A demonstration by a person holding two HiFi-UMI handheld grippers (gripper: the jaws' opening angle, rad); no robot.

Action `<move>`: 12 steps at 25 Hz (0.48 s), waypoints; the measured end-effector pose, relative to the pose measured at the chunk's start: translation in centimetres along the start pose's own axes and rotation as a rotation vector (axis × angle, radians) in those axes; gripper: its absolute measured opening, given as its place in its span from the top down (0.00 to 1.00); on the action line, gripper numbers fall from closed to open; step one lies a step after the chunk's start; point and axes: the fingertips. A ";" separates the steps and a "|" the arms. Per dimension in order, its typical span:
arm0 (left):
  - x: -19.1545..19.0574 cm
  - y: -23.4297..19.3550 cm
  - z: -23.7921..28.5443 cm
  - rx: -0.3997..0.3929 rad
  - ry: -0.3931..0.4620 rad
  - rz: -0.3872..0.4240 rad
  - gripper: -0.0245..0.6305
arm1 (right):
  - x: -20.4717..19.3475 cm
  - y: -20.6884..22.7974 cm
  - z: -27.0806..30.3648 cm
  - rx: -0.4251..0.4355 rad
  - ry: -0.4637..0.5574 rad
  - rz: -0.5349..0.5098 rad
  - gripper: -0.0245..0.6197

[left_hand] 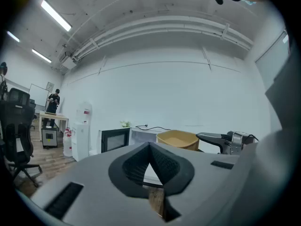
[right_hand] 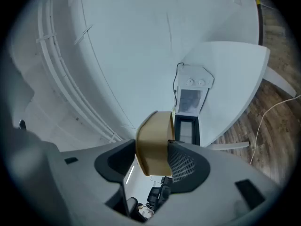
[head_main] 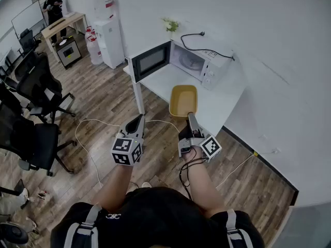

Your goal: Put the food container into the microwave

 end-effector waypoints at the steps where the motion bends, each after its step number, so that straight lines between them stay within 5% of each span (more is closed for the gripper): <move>1: 0.2 -0.1 -0.3 -0.001 0.003 0.007 0.96 | -0.3 -0.1 -0.1 -0.001 0.003 0.007 0.62; 12: 0.5 -1.8 -1.7 -0.012 0.011 0.022 0.96 | -3.0 -0.4 -0.2 -0.010 0.017 0.028 0.62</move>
Point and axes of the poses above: the fingertips, and each gripper's own axes: z forward along the fingers, y to its right, x out of its top, and after that the axes turned 8 degrees about x, right-handed
